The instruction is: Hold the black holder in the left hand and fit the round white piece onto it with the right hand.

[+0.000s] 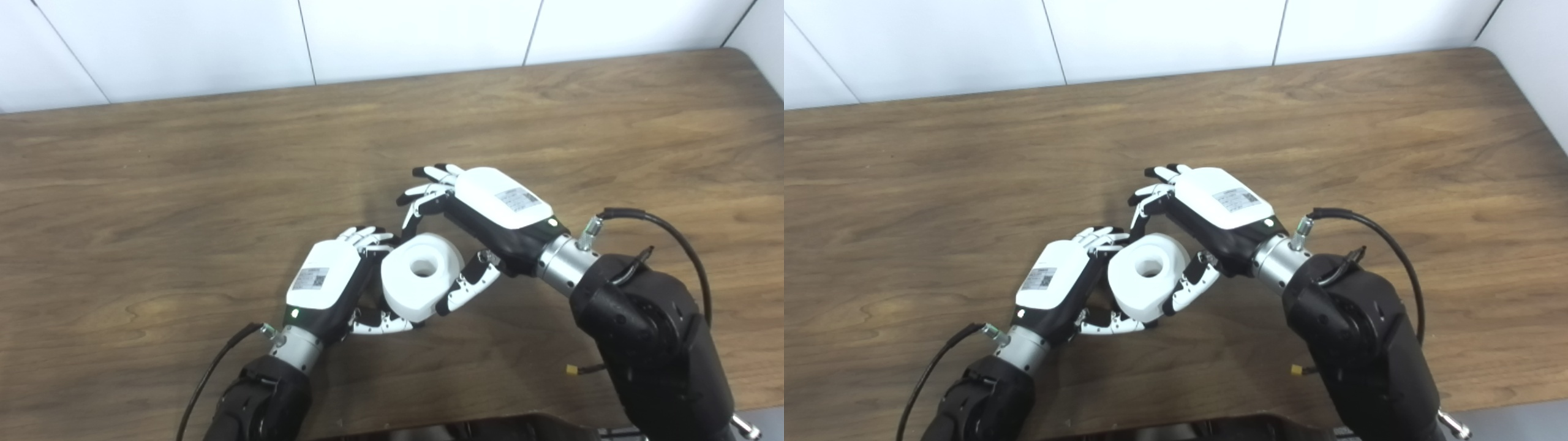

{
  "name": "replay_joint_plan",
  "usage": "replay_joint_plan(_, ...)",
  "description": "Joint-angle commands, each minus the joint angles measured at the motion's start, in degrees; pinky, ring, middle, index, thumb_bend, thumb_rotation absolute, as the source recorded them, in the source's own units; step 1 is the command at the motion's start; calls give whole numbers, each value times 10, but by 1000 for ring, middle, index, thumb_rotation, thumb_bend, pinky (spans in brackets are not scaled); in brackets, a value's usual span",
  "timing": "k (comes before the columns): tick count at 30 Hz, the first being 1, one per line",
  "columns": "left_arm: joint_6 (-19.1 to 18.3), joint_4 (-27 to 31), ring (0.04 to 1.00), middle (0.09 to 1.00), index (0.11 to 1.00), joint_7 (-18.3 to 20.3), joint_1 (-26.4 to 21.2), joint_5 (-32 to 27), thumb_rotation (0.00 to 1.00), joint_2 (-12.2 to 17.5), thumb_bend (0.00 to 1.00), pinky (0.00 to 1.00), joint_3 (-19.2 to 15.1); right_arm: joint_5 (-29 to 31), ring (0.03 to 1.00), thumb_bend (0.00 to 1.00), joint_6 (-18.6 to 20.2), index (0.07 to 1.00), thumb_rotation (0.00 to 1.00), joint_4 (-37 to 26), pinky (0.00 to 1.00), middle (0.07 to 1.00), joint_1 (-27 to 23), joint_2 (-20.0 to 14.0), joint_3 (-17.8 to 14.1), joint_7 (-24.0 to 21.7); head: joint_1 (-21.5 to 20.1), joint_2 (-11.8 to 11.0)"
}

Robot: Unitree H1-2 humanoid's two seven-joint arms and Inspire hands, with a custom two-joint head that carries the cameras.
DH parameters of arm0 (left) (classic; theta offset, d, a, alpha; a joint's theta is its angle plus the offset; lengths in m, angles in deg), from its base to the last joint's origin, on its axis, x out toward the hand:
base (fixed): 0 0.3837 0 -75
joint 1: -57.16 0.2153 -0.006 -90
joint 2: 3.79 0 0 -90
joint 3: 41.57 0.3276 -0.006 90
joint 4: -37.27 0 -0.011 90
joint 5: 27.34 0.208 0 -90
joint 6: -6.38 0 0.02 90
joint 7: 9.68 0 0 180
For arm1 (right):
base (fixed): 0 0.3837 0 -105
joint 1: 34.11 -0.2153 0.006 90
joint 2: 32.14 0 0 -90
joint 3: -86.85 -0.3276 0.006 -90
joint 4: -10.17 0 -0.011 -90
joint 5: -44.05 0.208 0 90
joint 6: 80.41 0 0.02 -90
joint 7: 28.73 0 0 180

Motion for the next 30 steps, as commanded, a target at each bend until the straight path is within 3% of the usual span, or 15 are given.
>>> replay_joint_plan(1,6,10,883,809,485,1,-1,-1,58,0,516,903,2,-2,963,526,-21,484,143,-7,974,831,-10,-4,2,14,0,0)
replay_joint_plan(6,8,8,883,809,486,-1,-2,1,58,1,516,903,2,-5,958,524,-28,491,155,-10,959,831,-12,-8,3,8,-1,-1)
replay_joint_plan(7,8,8,881,808,486,-1,-2,2,58,1,516,901,2,-6,958,746,-27,543,232,-13,956,833,-13,-8,2,3,-1,-1)
replay_joint_plan(8,7,8,882,809,485,0,-2,2,58,1,516,901,2,-5,959,896,-25,582,290,-15,958,836,-14,-9,2,-2,-1,-1)
replay_joint_plan(11,6,9,880,809,485,1,-2,2,58,1,516,900,3,-6,968,991,-18,623,348,-23,979,845,-18,-12,2,-19,-1,-1)
replay_joint_plan(23,5,6,881,803,485,5,-5,1,58,1,516,901,2,-26,1000,1000,7,819,403,-63,1000,923,-32,-7,-4,-101,-3,-4)
replay_joint_plan(30,6,4,878,798,485,2,-5,3,56,0,517,897,3,-25,1000,1000,18,862,405,-78,1000,949,-44,-7,-15,-135,-1,-4)
